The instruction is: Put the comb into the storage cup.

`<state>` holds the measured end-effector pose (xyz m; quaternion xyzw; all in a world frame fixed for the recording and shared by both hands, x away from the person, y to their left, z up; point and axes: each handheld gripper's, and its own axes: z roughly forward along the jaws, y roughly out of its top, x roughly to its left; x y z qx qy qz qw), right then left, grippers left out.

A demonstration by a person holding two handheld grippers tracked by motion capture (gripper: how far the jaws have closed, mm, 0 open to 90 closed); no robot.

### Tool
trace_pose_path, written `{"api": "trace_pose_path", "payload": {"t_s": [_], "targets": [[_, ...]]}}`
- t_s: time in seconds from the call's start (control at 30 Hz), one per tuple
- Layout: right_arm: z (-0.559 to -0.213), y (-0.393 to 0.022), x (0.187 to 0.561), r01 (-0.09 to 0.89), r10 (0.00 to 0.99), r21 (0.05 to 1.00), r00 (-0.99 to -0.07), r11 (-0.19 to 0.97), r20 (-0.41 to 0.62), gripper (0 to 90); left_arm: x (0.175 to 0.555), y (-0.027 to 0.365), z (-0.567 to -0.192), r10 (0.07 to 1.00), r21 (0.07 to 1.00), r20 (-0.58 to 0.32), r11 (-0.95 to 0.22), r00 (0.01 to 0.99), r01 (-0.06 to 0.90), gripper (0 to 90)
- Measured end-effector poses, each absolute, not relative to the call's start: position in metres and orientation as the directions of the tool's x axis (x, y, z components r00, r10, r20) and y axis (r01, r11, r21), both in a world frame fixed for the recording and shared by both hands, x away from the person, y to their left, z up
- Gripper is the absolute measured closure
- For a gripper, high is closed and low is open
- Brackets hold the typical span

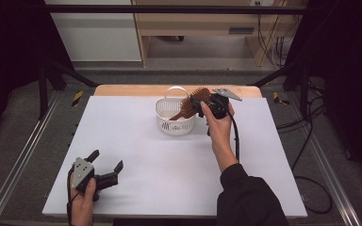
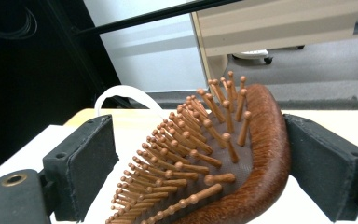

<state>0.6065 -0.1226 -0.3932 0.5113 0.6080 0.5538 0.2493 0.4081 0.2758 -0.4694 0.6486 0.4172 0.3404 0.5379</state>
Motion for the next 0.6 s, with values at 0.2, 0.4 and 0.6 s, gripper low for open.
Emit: {"api": "trace_pose_path", "payload": {"t_s": [0.2, 0.4, 0.6], "targets": [[-0.389, -0.123, 0.602, 0.317, 0.914, 0.944, -0.351, -0.090, 0.205, 11.1, 0.408, 0.277, -0.469, 0.905, 0.982, -0.007, -0.075, 0.426, 0.175, 1.7], [-0.381, -0.124, 0.596, 0.296, 0.911, 0.952, -0.365, -0.083, 0.193, 7.0, 0.409, 0.277, -0.469, 0.905, 0.982, -0.008, -0.074, 0.424, 0.175, 1.6], [-0.374, -0.124, 0.590, 0.277, 0.930, 0.960, -0.345, -0.026, 0.125, 5.8, 0.408, 0.277, -0.469, 0.906, 0.982, -0.009, -0.072, 0.423, 0.175, 1.6]]}}
